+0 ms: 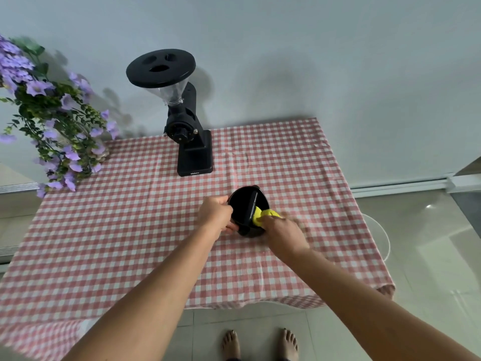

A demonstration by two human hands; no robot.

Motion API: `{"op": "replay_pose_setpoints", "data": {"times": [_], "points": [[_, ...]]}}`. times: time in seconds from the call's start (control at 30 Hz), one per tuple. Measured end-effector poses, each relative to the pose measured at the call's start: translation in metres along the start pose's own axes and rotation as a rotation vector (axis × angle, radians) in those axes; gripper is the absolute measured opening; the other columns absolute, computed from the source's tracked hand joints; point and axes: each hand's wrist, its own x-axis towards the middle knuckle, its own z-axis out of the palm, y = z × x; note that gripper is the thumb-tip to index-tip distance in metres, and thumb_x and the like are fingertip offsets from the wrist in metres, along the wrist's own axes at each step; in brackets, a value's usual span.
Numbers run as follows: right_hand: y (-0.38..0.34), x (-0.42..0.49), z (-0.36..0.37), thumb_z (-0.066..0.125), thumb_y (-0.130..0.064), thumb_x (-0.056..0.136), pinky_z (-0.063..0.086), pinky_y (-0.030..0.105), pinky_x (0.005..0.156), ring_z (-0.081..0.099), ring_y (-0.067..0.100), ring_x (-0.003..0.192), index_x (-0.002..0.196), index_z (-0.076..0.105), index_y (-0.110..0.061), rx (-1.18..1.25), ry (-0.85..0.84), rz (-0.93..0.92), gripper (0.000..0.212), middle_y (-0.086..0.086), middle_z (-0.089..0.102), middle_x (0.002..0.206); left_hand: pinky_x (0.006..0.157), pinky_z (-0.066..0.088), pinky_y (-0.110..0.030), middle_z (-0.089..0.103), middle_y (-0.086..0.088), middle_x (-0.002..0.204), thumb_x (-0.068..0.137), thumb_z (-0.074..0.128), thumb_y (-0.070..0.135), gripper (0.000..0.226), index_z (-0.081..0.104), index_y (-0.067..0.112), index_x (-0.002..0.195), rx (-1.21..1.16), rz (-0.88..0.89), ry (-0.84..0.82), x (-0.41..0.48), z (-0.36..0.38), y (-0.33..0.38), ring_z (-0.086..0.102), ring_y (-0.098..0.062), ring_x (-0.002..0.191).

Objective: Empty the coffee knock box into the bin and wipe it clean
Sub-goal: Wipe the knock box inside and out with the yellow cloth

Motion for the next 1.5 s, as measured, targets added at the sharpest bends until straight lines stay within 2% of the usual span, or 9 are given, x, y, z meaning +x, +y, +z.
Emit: {"op": "replay_pose_setpoints", "data": {"times": [0.23, 0.43, 0.7, 0.9, 1.03, 1.1, 1.23, 1.37, 1.5], "points": [[0.001, 0.021, -0.02, 0.047, -0.016, 0.099, 0.043, 0.028, 0.056, 0.064, 0.022, 0.077, 0.106, 0.07, -0.017, 0.547, 0.036, 0.322, 0.024, 0.002, 0.069, 0.086, 0.048, 0.061, -0.036, 0.063, -0.025, 0.133, 0.097, 0.048, -0.005, 0.068, 0.029, 0.015, 0.159, -0.129, -0.152, -0.091, -0.008, 0.006, 0.009, 0.077, -0.027, 0.061], [0.004, 0.015, -0.017, 0.037, -0.02, 0.106, 0.039, 0.022, 0.048, 0.058, 0.014, 0.065, 0.125, 0.062, -0.019, 0.353, 0.04, 0.205, 0.031, 0.001, 0.067, 0.085, 0.063, 0.056, -0.028, 0.053, -0.001, 0.153, 0.103, 0.053, 0.04, 0.049, 0.044, 0.038, 0.151, 0.499, 0.237, 0.005, 0.004, -0.014, 0.031, 0.07, -0.011, 0.085], [-0.003, 0.011, -0.013, 0.042, -0.021, 0.104, 0.043, 0.019, 0.053, 0.061, 0.01, 0.07, 0.125, 0.064, -0.017, 0.473, 0.105, 0.242, 0.031, 0.0, 0.069, 0.088, 0.068, 0.065, -0.047, 0.079, -0.004, 0.101, 0.1, 0.053, 0.012, 0.037, 0.067, 0.021, 0.134, 0.301, 0.11, -0.018, 0.01, -0.004, 0.019, 0.077, -0.024, 0.063], [0.002, 0.02, -0.027, 0.042, -0.022, 0.104, 0.041, 0.022, 0.052, 0.06, 0.009, 0.07, 0.117, 0.067, -0.017, 0.505, 0.206, 0.323, 0.028, -0.004, 0.068, 0.085, 0.06, 0.064, -0.039, 0.077, -0.018, 0.103, 0.095, 0.052, -0.002, 0.075, 0.025, 0.025, 0.16, 0.065, -0.128, -0.131, 0.004, -0.008, 0.022, 0.078, -0.026, 0.065], [0.006, 0.024, -0.037, 0.044, -0.024, 0.104, 0.036, 0.022, 0.049, 0.058, 0.006, 0.062, 0.109, 0.068, -0.017, 0.548, 0.332, 0.376, 0.025, -0.011, 0.063, 0.071, 0.061, 0.065, -0.044, 0.079, -0.019, 0.082, 0.1, 0.05, 0.003, 0.038, 0.052, 0.003, 0.138, 0.113, -0.21, -0.267, -0.002, -0.011, 0.028, 0.078, -0.03, 0.067], [0.01, 0.024, -0.041, 0.043, -0.024, 0.104, 0.035, 0.024, 0.05, 0.057, 0.007, 0.063, 0.111, 0.066, -0.017, 0.547, 0.382, 0.386, 0.025, -0.012, 0.061, 0.071, 0.066, 0.065, -0.044, 0.079, -0.016, 0.092, 0.1, 0.058, 0.015, 0.034, 0.057, 0.003, 0.132, 0.29, -0.16, -0.246, -0.001, -0.016, 0.035, 0.078, -0.03, 0.071], [0.008, 0.018, -0.045, 0.042, -0.024, 0.105, 0.043, 0.027, 0.049, 0.06, 0.013, 0.061, 0.112, 0.065, -0.017, 0.454, 0.348, 0.315, 0.025, -0.006, 0.064, 0.072, 0.062, 0.047, -0.025, 0.049, -0.007, 0.154, 0.102, 0.056, 0.033, 0.066, 0.023, 0.031, 0.159, 0.583, 0.155, -0.104, 0.018, -0.024, 0.047, 0.065, -0.022, 0.104], [-0.003, 0.014, -0.035, 0.038, -0.022, 0.104, 0.045, 0.03, 0.051, 0.059, 0.014, 0.062, 0.109, 0.065, -0.016, 0.332, 0.212, 0.272, 0.027, -0.005, 0.063, 0.073, 0.099, 0.051, -0.031, 0.046, -0.006, 0.157, 0.105, 0.051, 0.014, 0.047, 0.049, 0.026, 0.15, 0.426, 0.22, -0.208, 0.026, -0.017, 0.041, 0.051, -0.025, 0.137], [-0.005, 0.016, -0.027, 0.037, -0.022, 0.104, 0.044, 0.029, 0.053, 0.059, 0.014, 0.066, 0.114, 0.064, -0.017, 0.363, 0.213, 0.318, 0.029, -0.004, 0.063, 0.077, 0.086, 0.062, -0.041, 0.074, -0.011, 0.116, 0.099, 0.061, 0.01, 0.029, 0.071, 0.011, 0.126, 0.376, 0.11, -0.119, 0.027, -0.017, 0.034, 0.075, -0.025, 0.095]]}}
